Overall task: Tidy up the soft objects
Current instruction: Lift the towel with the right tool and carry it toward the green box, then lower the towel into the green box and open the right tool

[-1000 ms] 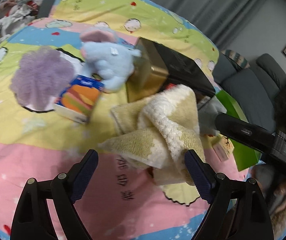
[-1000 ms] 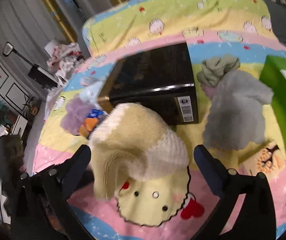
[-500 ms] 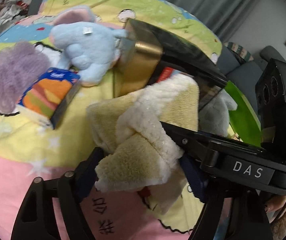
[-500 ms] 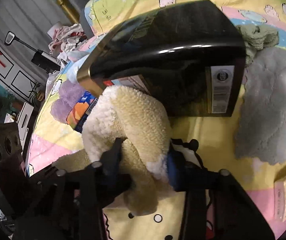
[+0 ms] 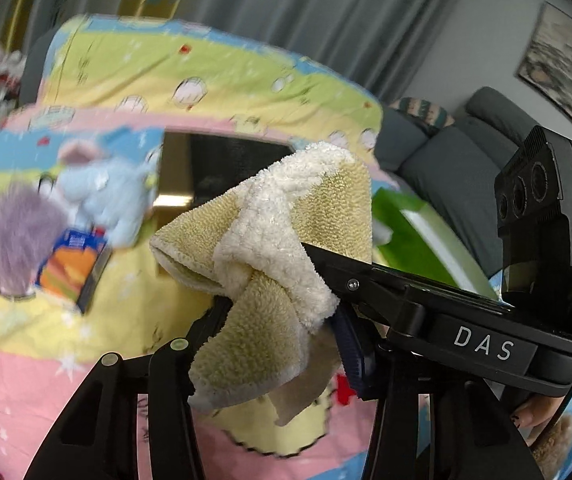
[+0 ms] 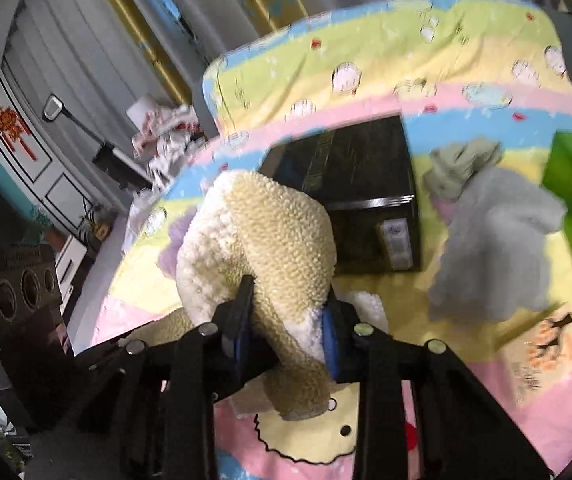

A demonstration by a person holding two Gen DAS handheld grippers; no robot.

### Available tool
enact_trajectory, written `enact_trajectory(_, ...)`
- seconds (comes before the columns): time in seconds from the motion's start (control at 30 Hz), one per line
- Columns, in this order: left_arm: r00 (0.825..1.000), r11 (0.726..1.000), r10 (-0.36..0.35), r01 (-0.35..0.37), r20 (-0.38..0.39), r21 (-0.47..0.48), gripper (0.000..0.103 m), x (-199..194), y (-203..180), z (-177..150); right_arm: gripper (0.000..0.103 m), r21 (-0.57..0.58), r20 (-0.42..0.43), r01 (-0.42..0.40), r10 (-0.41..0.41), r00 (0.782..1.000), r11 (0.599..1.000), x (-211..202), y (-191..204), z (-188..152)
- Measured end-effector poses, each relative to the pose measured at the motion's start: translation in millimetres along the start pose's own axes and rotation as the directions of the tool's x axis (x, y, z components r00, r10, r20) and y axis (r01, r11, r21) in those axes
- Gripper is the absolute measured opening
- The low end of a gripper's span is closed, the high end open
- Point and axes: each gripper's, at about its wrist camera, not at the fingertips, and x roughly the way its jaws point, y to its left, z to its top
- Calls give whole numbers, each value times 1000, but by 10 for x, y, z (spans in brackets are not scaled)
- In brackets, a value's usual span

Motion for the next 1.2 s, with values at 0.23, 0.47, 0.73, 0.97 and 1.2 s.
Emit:
enact_trajectory(0.23, 999, 993, -25, 20, 39, 119, 49, -8, -568, 174, 31, 53, 121, 7, -14, 993, 999, -535, -218, 128)
enact_trajectory(0.47, 997, 976, -76, 70, 21, 208, 50, 248, -1094, 269, 32, 137, 206, 95, -123, 971, 986, -976, -592, 119)
enact_trajectory(0.73, 989, 961, -141, 145, -37, 237, 50, 579, -1565, 254, 33, 236, 234, 194, -249, 940, 952, -1278, -1011, 72)
enact_trajectory(0.97, 977, 935, -197, 214, -86, 284, 50, 837, -1914, 243, 33, 338, 257, 231, -325, 910, 913, -1526, -1347, -8)
enact_trajectory(1.2, 961, 900, -229, 269, -154, 343, 50, 1108, -2280, 205, 33, 434, 265, 246, -384, 884, 866, -1721, -1652, -120)
